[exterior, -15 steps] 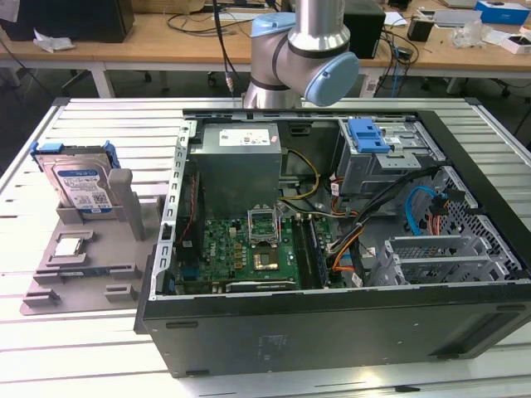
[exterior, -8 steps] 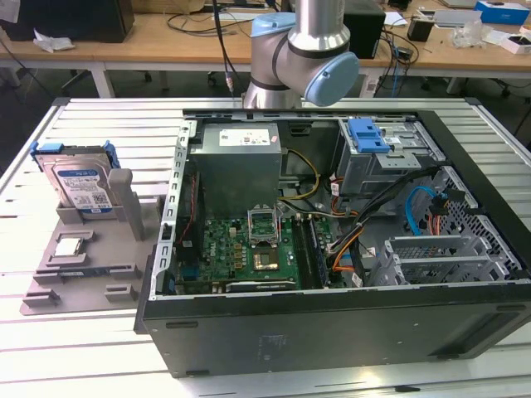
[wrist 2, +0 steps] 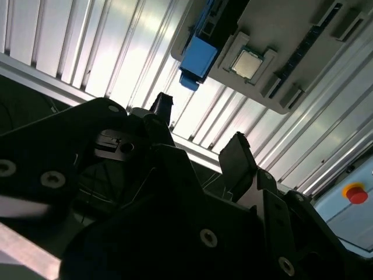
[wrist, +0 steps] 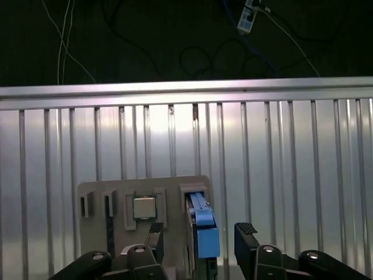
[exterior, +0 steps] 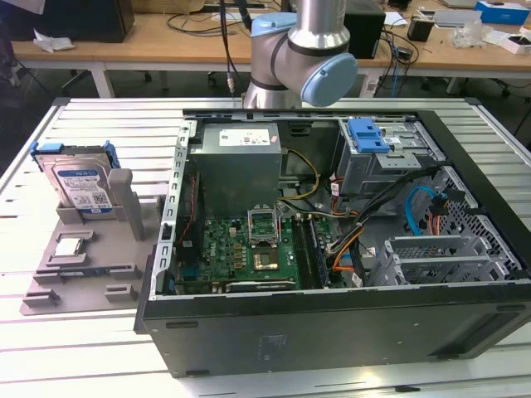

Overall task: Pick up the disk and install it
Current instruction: 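Pick up the disk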

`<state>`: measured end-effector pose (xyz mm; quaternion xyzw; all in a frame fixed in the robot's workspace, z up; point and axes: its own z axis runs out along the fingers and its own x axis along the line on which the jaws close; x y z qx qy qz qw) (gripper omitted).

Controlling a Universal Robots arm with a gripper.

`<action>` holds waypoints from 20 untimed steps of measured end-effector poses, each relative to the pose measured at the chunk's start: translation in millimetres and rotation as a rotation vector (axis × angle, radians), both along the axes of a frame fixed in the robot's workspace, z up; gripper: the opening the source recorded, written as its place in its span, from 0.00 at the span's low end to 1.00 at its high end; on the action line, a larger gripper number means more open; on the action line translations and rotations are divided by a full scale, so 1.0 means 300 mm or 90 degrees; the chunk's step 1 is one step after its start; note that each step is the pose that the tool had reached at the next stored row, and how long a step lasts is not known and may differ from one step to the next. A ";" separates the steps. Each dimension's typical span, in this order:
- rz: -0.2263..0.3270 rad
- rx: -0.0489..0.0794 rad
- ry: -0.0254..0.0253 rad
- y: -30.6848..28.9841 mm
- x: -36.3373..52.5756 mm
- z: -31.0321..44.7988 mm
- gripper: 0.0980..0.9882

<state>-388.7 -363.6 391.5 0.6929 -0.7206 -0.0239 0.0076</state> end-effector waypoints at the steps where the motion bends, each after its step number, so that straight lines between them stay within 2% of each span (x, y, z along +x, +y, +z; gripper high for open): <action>1: 0.000 0.000 0.0000 0.003 0.004 0.000 0.56; 8: 0.000 0.000 0.0001 0.016 0.032 -0.007 0.56; 16: 0.000 0.000 0.0001 0.017 0.039 -0.016 0.56; 20: 0.000 0.000 0.0002 0.020 0.045 -0.030 0.56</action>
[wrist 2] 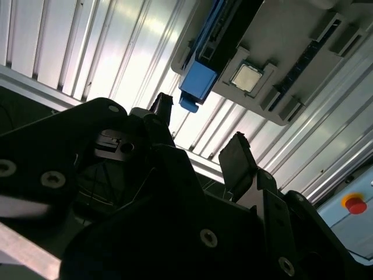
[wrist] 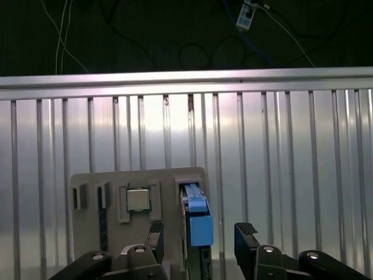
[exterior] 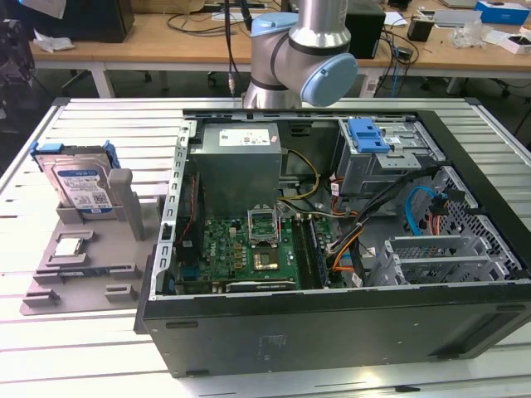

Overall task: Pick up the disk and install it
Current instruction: 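Pick up the disk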

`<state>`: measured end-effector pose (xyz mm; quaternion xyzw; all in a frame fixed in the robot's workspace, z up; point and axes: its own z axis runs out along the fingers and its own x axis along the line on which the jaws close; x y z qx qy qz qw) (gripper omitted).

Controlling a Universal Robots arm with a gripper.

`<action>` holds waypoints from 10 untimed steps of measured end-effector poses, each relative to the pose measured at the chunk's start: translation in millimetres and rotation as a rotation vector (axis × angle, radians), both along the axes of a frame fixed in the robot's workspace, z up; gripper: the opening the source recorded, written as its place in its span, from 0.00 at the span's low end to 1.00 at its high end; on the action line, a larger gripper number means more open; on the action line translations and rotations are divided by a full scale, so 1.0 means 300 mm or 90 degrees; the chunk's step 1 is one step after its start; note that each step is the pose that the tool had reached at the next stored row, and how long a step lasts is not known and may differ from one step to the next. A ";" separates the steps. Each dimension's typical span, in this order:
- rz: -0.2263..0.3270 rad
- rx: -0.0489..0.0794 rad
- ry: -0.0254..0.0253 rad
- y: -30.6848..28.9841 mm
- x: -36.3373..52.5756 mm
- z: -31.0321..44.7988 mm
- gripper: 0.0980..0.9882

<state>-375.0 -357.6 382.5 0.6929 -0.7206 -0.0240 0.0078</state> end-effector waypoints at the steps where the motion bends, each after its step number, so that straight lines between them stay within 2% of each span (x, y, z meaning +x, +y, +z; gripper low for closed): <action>1: 0.000 0.000 -0.0001 0.001 0.001 -0.004 0.56; 10: 0.004 -0.002 -0.0001 0.016 0.014 -0.068 0.56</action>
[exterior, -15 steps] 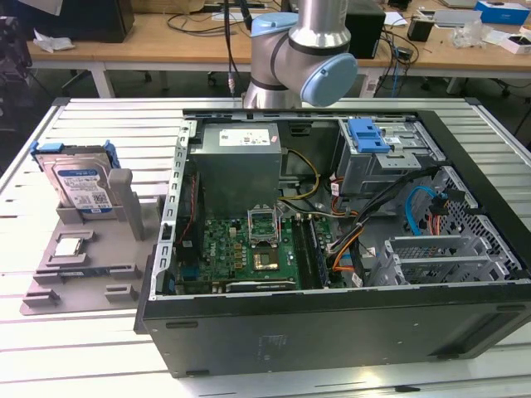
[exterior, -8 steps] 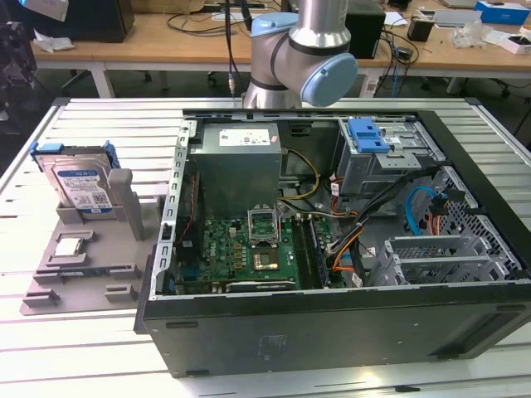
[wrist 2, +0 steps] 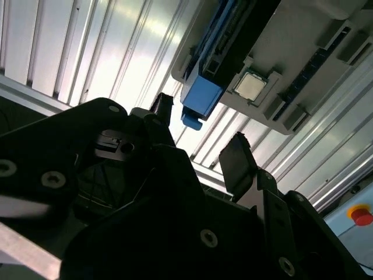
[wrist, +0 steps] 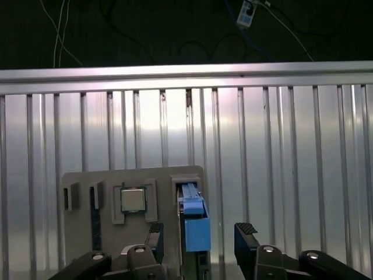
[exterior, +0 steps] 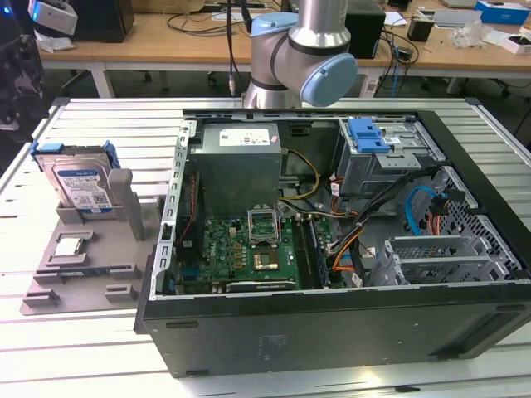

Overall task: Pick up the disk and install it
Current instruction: 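Pick up the disk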

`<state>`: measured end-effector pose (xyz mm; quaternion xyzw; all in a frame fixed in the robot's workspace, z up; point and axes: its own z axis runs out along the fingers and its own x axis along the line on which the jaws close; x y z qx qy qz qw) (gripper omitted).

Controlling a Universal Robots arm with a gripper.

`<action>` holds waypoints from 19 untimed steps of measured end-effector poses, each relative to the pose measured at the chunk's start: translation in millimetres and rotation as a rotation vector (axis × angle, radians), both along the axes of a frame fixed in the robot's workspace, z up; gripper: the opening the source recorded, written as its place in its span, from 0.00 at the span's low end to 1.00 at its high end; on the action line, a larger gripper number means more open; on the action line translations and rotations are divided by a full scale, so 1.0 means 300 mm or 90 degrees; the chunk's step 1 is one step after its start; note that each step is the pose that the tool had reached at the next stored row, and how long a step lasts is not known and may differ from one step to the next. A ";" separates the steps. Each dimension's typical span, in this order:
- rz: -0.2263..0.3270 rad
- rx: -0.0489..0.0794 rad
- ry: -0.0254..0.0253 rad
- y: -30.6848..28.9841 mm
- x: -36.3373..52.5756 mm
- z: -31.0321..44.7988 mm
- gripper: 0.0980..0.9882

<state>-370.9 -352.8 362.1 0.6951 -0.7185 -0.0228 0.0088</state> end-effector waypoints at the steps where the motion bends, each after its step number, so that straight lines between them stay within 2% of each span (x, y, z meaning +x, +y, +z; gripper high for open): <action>1: 0.003 -0.001 0.0000 0.001 0.002 -0.006 0.56; 7: 0.041 -0.002 0.0001 0.003 0.023 -0.038 0.56; 9: 0.047 -0.002 0.0001 0.003 0.032 -0.044 0.56; 13: 0.056 -0.002 0.0001 0.004 0.045 -0.073 0.56; 16: 0.070 -0.004 0.0001 0.004 0.060 -0.124 0.56; 19: 0.076 -0.004 0.0001 0.009 0.061 -0.182 0.56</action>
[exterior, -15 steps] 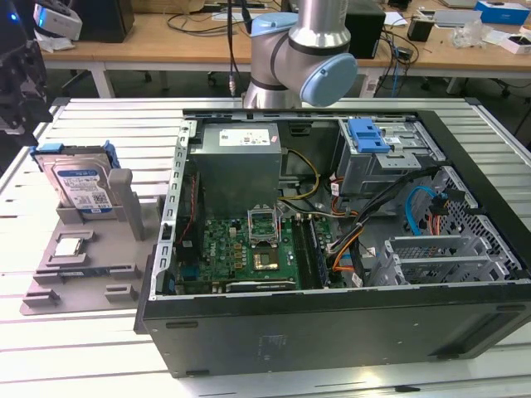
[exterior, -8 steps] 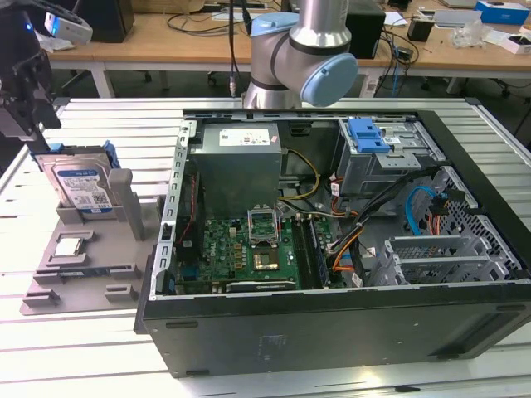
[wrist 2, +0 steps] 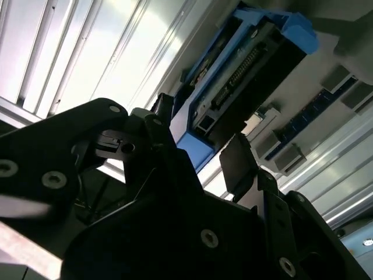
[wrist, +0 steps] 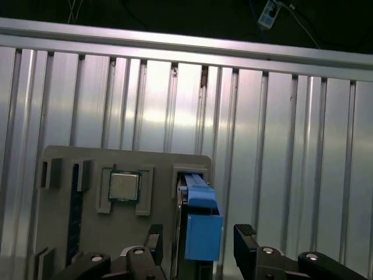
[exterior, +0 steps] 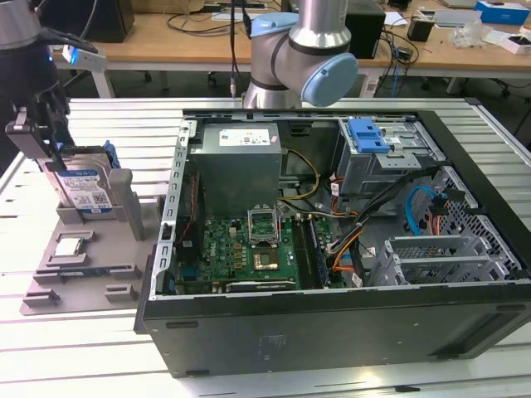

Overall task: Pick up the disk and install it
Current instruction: 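Pick up the disk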

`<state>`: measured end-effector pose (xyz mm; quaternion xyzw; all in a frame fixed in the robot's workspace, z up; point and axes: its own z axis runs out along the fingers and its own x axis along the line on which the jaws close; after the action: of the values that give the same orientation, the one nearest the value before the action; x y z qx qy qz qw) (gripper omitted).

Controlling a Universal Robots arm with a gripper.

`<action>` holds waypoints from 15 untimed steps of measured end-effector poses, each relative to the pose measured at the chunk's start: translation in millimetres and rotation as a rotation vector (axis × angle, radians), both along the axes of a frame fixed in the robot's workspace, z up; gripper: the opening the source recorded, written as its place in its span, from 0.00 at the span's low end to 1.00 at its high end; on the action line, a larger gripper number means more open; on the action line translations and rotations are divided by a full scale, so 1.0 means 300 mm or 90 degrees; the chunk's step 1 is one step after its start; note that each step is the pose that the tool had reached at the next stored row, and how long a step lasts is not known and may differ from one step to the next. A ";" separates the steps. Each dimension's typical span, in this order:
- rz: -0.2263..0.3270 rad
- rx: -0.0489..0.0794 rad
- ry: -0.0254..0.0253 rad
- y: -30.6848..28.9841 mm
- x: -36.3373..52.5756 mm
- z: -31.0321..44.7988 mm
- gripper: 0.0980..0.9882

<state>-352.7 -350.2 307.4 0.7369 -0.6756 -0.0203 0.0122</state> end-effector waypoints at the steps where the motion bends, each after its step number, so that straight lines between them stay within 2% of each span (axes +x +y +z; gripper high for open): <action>1: 0.000 0.000 0.0000 0.000 0.000 -0.008 0.56; 10: 0.000 0.000 -0.0001 0.000 0.010 -0.062 0.56; 15: 0.000 0.001 -0.0001 0.000 0.010 -0.066 0.56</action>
<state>-349.6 -350.2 287.7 0.7367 -0.6758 -0.0208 0.0115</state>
